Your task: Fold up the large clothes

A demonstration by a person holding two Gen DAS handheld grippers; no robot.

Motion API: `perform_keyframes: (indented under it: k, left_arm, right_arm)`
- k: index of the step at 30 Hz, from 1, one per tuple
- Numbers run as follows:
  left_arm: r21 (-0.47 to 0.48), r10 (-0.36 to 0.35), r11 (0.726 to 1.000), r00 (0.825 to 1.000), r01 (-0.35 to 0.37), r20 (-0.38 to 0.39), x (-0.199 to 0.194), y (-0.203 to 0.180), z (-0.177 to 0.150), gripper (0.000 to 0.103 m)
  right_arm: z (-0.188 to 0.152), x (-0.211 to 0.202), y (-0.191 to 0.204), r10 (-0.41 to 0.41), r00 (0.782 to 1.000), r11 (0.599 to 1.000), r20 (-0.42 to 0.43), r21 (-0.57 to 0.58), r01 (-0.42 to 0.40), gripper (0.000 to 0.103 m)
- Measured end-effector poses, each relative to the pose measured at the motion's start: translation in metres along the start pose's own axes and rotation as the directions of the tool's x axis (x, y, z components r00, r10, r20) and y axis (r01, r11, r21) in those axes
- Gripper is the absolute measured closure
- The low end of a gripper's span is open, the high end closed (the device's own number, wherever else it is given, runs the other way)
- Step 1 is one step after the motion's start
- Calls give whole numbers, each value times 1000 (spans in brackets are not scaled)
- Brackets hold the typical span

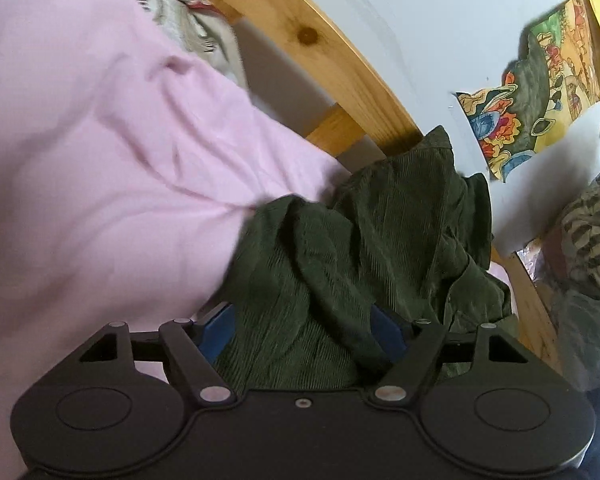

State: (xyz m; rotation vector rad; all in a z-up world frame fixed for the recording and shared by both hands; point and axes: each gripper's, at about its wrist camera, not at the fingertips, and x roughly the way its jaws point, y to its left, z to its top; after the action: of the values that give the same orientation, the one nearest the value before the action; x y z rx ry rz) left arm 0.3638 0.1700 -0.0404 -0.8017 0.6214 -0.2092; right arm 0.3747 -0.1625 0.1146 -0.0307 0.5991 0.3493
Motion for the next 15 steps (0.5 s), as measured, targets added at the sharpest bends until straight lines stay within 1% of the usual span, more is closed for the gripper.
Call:
perform_keyframes:
  k: [1,4,5,6,7,8,9,10,11,12,13,14,15]
  left_arm:
    - [-4,-5,1000,1000,5,14,6,1,6,27]
    - [-43,-16,999,999,18,46,28,4,30,27]
    - [-44,-23,999,999,25,43,36,5,35,28]
    - [-39,-18,999,1000,19,23,45,7,38,31]
    - [-41,-1,999,1000,1,3,52,10,40,33]
    - [-55,7,998,1000,-8,-16,59,15,41,37]
    - [-81,-5,997,1000,2,-29,64,20,43,38]
    - [-102,-27,995,999,24,-35,66,24,45,38]
    - [-112,-42,993,999,38,-35,68,26,47,45]
    - [-107,-45,993,998,41,-41,70,26,50,71]
    - [-86,-42,996,998,38,-49,72,26,52,95]
    - [-67,-33,997,998,30,-51,74,26,53,103]
    - [-69,-32,997,999,30,-29,72,26,52,103]
  right_arm:
    - [12,13,3,5,1000,1000,0,-22,-5,30]
    - [41,61,15,-24,1000,996,1,-89,24,31]
    - [48,76,18,-24,1000,994,2,-106,24,31]
    - [55,89,22,-26,1000,992,4,-119,27,31]
    - [61,101,26,-28,1000,991,7,-132,29,31]
    - [67,114,29,-26,1000,989,6,-142,27,44]
    - [72,125,32,-29,1000,989,-4,-144,28,63]
    - [73,132,34,-26,999,990,-18,-138,23,101]
    - [75,136,38,-32,999,991,-15,-133,30,100]
    - [75,133,44,-36,999,988,17,-148,38,101]
    - [77,131,50,-20,998,983,62,-178,31,101]
    - [79,124,59,-6,993,976,121,-214,32,101]
    - [82,119,63,11,987,975,162,-223,25,101]
